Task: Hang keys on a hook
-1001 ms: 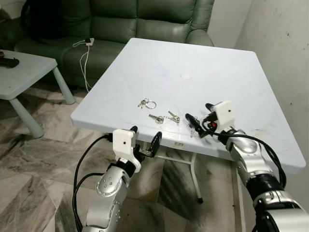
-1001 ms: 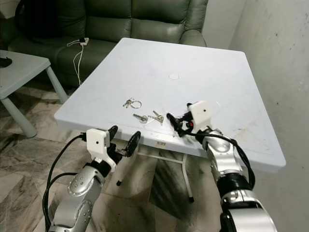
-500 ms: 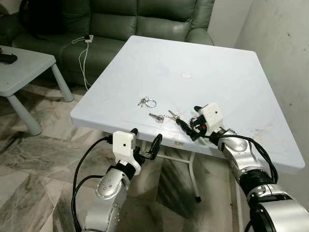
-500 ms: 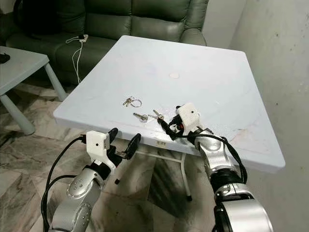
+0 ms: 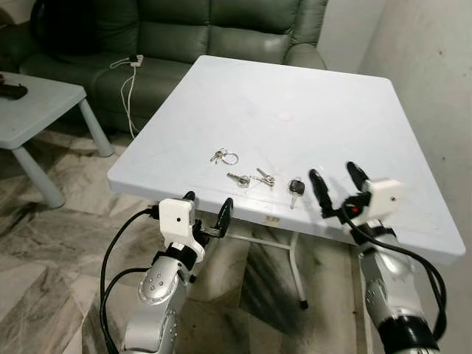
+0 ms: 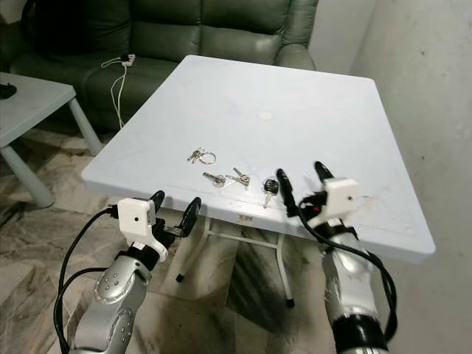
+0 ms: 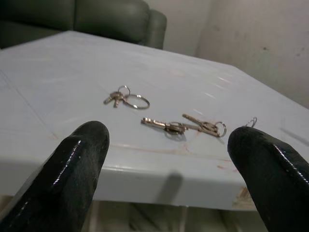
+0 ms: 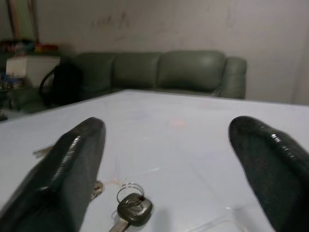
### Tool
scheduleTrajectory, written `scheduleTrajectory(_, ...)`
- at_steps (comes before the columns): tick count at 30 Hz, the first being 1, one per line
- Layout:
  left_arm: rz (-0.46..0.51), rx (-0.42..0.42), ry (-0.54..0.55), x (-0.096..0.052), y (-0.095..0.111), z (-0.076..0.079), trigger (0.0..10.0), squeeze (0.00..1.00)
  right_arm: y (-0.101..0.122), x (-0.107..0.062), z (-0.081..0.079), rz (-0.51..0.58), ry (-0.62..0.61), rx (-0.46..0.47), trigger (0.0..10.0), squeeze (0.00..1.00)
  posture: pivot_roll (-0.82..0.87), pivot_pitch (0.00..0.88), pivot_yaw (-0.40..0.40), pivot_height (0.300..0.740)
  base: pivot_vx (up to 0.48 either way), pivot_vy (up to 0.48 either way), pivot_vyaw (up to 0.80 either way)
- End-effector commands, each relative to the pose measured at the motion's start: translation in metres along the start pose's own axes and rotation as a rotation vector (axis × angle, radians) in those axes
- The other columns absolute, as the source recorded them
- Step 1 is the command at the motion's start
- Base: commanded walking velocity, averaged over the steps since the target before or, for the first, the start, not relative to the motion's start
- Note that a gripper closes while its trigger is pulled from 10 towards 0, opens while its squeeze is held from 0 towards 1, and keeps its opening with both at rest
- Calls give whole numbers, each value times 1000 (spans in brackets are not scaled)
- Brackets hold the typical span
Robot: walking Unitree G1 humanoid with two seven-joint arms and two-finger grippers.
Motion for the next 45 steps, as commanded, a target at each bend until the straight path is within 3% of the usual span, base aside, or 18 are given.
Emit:
scheduleTrajectory(1,43,36,19,1,8,-4,10000,0,9,-7,8,21,-56,-17,10000,0,-23,22,-46,740,0,0,0)
scheduleTrajectory(5,58,-61,45,-2,11,-12,10000,0,12,-22,6,26,-116,-5,10000,0,-27,20,-33,740,0,0,0)
scheduleTrajectory(7,68,-113,103,-7,10,-24,10000,0,12,-34,-1,17,-143,12,10000,0,-26,17,-30,740,0,0,0)
scheduleTrajectory(14,71,-167,154,-19,8,-35,10000,0,15,-44,-8,-1,-152,34,10000,0,-21,16,-30,740,0,0,0)
scheduleTrajectory(22,99,-177,173,-21,14,-41,10000,0,18,-40,-7,-22,-160,38,10000,0,-8,13,-38,740,0,0,0)
scheduleTrajectory(31,72,-172,189,-27,8,-41,10000,0,19,-40,-4,-53,-149,-15,10000,0,-3,19,-44,740,312,0,0)
scheduleTrajectory(45,60,-172,194,-29,6,-41,10000,0,17,-41,-4,-76,-139,-11,10000,0,-3,27,-50,740,328,0,0)
Point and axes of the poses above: a point about 5 cm out from each wrist's last joint towards the gripper, its own x axis pointing out of the wrist towards the gripper, its own y axis along the axis of the wrist's last joint, z = x × y, the point moved 5 cm from there along x, pointing out of the wrist towards the gripper, and after that the axes turned 1 degree about -x, right-handed, at the moved point
